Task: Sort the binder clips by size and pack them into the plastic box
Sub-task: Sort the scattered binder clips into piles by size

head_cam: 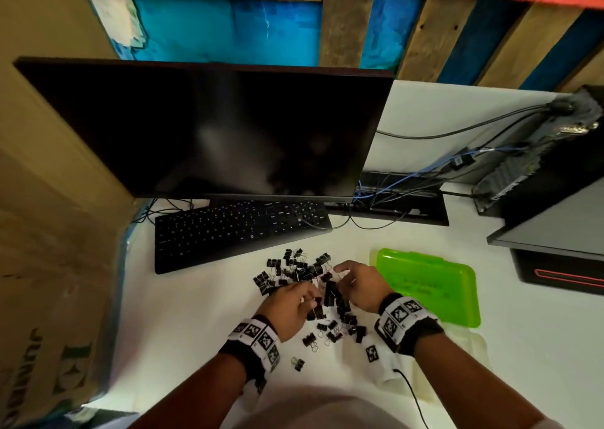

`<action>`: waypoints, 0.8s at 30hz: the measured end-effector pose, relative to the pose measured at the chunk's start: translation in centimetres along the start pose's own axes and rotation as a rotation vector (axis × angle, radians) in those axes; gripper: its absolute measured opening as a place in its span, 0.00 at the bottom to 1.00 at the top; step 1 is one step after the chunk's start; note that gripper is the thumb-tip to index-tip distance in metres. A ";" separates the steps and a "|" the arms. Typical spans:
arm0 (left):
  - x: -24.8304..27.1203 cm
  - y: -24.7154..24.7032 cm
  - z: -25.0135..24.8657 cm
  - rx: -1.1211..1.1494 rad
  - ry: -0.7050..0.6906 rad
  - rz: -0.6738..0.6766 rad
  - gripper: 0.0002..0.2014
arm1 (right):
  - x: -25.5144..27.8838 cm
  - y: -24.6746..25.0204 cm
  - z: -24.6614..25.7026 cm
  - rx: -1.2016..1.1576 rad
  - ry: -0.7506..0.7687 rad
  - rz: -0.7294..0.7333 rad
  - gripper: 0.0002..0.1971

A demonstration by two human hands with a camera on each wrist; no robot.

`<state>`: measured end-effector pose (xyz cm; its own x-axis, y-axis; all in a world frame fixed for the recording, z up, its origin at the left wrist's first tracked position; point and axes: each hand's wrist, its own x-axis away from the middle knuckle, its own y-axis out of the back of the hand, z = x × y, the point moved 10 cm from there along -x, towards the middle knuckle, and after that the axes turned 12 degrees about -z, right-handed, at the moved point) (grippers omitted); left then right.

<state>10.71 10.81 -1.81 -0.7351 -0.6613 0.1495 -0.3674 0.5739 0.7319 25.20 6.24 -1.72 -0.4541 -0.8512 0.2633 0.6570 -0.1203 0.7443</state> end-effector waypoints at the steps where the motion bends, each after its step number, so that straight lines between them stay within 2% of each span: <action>1: -0.1 0.4 -0.3 0.031 -0.005 -0.009 0.07 | 0.0 0.3 -0.3 -0.008 -0.013 0.003 0.17; 5: -0.6 1.9 -1.6 0.067 -0.048 -0.093 0.10 | 0.2 1.3 -1.2 -0.013 -0.068 -0.030 0.14; 8: -1.7 2.0 -0.9 -0.017 0.028 -0.124 0.11 | 0.2 1.5 -1.4 0.013 -0.106 -0.049 0.10; 11: -3.0 1.4 -0.3 -0.111 0.101 -0.087 0.11 | 0.4 1.2 -1.1 0.004 -0.088 -0.038 0.10; 15: -4.2 0.3 0.5 -0.257 0.159 -0.013 0.16 | 0.8 1.2 -0.8 -0.031 -0.049 -0.045 0.14; 19: -4.7 -0.1 0.8 -0.361 0.176 0.010 0.11 | 1.1 0.9 -1.0 -0.023 -0.038 -0.044 0.14; 24: -5.0 -0.3 0.7 -0.406 0.148 0.016 0.08 | 2.1 -2.0 0.3 0.091 0.060 0.090 0.15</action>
<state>14.09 14.28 -3.27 -0.6380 -0.7332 0.2353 -0.0806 0.3675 0.9265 22.75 4.83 -2.52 -0.3573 -0.8856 0.2966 0.6349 0.0026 0.7726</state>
